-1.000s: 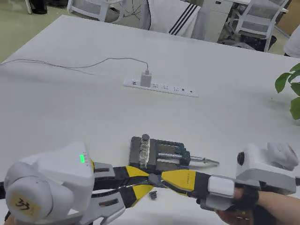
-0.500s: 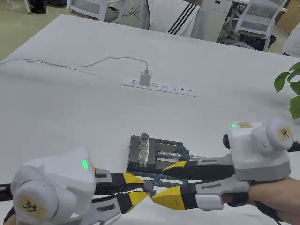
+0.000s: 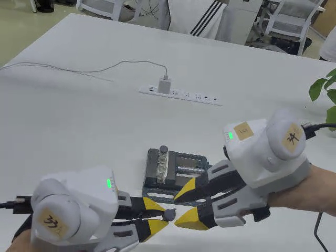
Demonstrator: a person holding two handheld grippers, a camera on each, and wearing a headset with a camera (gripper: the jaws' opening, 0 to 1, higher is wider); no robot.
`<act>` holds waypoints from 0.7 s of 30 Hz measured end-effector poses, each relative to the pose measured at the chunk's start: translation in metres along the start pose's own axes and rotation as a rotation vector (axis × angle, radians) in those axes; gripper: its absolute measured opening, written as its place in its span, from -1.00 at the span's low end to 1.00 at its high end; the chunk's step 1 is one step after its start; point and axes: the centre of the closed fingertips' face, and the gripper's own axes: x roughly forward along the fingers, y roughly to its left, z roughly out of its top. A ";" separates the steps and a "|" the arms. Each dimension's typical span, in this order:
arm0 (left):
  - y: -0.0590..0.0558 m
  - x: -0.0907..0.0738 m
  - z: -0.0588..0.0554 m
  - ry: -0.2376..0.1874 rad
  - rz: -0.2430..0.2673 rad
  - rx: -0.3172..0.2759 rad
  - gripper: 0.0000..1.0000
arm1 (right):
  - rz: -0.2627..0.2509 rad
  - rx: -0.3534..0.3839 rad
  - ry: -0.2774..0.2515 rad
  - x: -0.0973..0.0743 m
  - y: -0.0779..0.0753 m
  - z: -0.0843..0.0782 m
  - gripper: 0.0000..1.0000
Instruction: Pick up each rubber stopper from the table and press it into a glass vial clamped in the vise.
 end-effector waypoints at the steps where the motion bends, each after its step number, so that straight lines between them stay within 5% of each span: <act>1: -0.001 0.000 0.000 0.001 -0.004 0.002 -0.93 | -0.001 -0.016 0.013 0.001 0.000 -0.002 -0.68; 5: -0.007 0.001 -0.002 0.014 -0.019 0.016 -0.93 | 0.003 -0.077 0.079 0.005 0.001 -0.011 -0.76; 21: -0.014 0.004 -0.001 0.012 -0.040 0.001 -0.93 | 0.037 -0.084 0.105 0.006 0.008 -0.015 -0.81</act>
